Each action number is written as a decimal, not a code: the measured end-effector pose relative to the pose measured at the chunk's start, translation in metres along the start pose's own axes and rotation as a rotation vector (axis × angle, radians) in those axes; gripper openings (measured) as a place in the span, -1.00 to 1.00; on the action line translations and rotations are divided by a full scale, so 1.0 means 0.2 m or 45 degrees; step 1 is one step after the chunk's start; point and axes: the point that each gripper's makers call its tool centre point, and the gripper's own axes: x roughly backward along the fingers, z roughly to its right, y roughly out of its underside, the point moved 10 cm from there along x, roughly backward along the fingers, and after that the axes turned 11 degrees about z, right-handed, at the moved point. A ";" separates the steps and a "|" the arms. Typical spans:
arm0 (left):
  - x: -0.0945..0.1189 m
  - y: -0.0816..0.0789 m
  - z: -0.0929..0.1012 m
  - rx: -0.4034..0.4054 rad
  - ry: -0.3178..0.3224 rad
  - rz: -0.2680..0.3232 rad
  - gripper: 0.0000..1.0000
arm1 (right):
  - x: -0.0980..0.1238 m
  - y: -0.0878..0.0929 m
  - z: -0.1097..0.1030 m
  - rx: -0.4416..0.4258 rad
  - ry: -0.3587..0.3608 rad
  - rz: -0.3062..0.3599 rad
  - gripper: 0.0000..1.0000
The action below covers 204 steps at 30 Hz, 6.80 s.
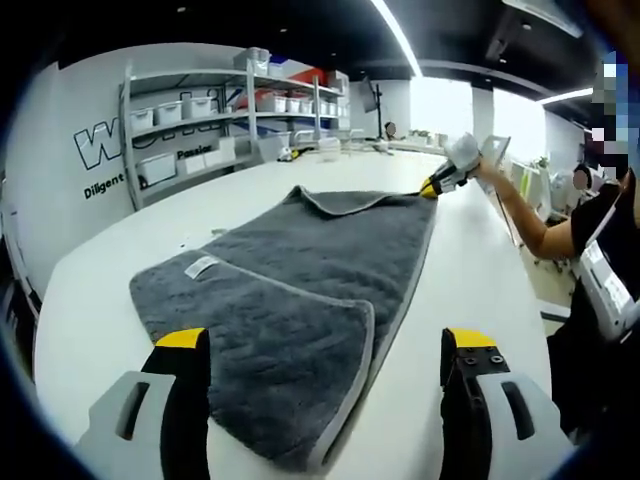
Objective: Open the folded towel by lifting each exposed corner and separating the folded layers until the towel lies flat within the target outline without major curled edges
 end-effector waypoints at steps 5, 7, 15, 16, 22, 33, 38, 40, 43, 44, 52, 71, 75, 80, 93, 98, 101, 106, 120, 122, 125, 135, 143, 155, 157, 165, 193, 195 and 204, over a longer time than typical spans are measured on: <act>0.00 0.00 0.00 -0.002 0.003 -0.002 0.88 | -0.02 0.03 -0.01 0.000 -0.018 -0.023 -0.98; 0.00 0.00 0.00 -0.001 0.003 -0.001 0.88 | -0.01 0.02 0.00 0.000 -0.013 -0.033 -0.86; 0.00 -0.01 0.01 -0.006 0.006 0.006 0.88 | 0.07 -0.15 0.07 0.025 0.078 0.109 -0.40; 0.00 -0.01 0.01 -0.005 0.008 0.007 0.89 | 0.07 -0.19 0.07 0.031 0.064 0.130 -0.34; 0.00 0.00 0.01 -0.004 -0.001 -0.010 0.96 | -0.02 -0.37 -0.03 0.093 -0.099 0.245 -0.35; 0.00 0.00 0.01 -0.006 -0.015 -0.019 0.99 | -0.32 -0.70 -0.26 0.209 -0.322 0.343 -0.41; 0.00 -0.01 0.01 -0.009 -0.014 -0.012 0.99 | -0.46 -0.80 -0.37 0.270 -0.371 0.315 -0.45; 0.00 0.00 0.02 -0.014 -0.012 -0.016 0.99 | -0.52 -0.82 -0.41 0.281 -0.391 0.305 -0.45; 0.00 -0.01 0.03 -0.021 -0.011 -0.015 0.99 | -0.59 -0.83 -0.43 0.291 -0.374 0.296 -0.45; 0.00 -0.01 0.03 -0.022 -0.013 -0.012 0.99 | -0.63 -0.83 -0.42 0.290 -0.348 0.280 -0.45; 0.01 -0.01 0.03 -0.036 -0.016 -0.015 0.99 | -0.77 -0.79 -0.43 0.294 -0.288 0.212 -0.52; 0.02 -0.02 0.03 -0.049 -0.017 -0.011 0.97 | -0.65 -0.80 -0.20 0.226 -0.190 0.267 -1.00; 0.02 -0.02 0.04 -0.050 -0.016 -0.013 0.97 | -0.60 -0.80 -0.05 0.204 -0.087 0.275 -1.00; 0.01 -0.01 0.04 -0.051 -0.014 -0.016 0.96 | -0.56 -0.79 0.10 0.233 0.009 0.260 -1.00; 0.00 0.00 0.03 -0.040 -0.020 -0.030 0.96 | -0.69 -0.76 0.35 0.378 0.172 0.094 -1.00; 0.00 0.00 0.02 -0.034 -0.014 -0.027 0.96 | -0.81 -0.73 0.40 0.485 0.182 0.001 -1.00; 0.01 0.00 0.02 -0.032 -0.018 -0.031 0.96 | -0.88 -0.70 0.42 0.515 0.186 -0.061 -1.00; 0.01 0.00 0.02 -0.030 -0.019 -0.028 0.95 | -0.97 -0.65 0.43 0.512 0.179 -0.121 -1.00; 0.01 0.00 0.02 -0.032 -0.021 -0.021 0.95 | -1.12 -0.47 0.42 0.513 0.199 -0.180 -0.93; 0.01 0.00 0.02 -0.032 -0.022 -0.024 0.95 | -1.11 -0.48 0.43 0.507 0.218 -0.173 -0.84; 0.01 0.00 0.02 -0.029 -0.025 -0.023 0.95 | -1.07 -0.50 0.46 0.485 0.264 -0.141 -0.57; 0.01 0.00 0.01 -0.019 -0.031 -0.010 0.95 | -0.83 -0.52 0.48 0.266 0.242 -0.022 0.06; 0.02 -0.01 0.01 -0.011 -0.043 0.001 0.95 | -0.59 -0.46 0.34 0.157 0.052 0.115 0.41; 0.03 -0.02 -0.01 0.013 -0.063 0.020 0.99 | -0.29 -0.44 0.10 -0.085 -0.213 0.190 0.98; 0.04 -0.01 -0.01 0.021 -0.070 0.024 0.99 | -0.26 -0.45 0.04 -0.108 -0.265 0.212 0.98; 0.02 -0.01 -0.02 0.021 -0.104 0.026 0.99 | -0.14 -0.52 -0.26 -0.141 -0.475 0.346 0.99; -0.04 -0.02 0.05 0.030 -0.083 0.066 0.86 | -0.15 -0.45 -0.41 -0.150 -0.554 0.419 0.99; -0.04 -0.02 0.07 0.019 -0.089 0.070 0.81 | -0.15 -0.45 -0.40 -0.156 -0.554 0.421 0.99; -0.07 -0.03 0.07 -0.138 -0.205 0.053 0.53 | -0.13 -0.46 -0.41 -0.174 -0.578 0.448 0.99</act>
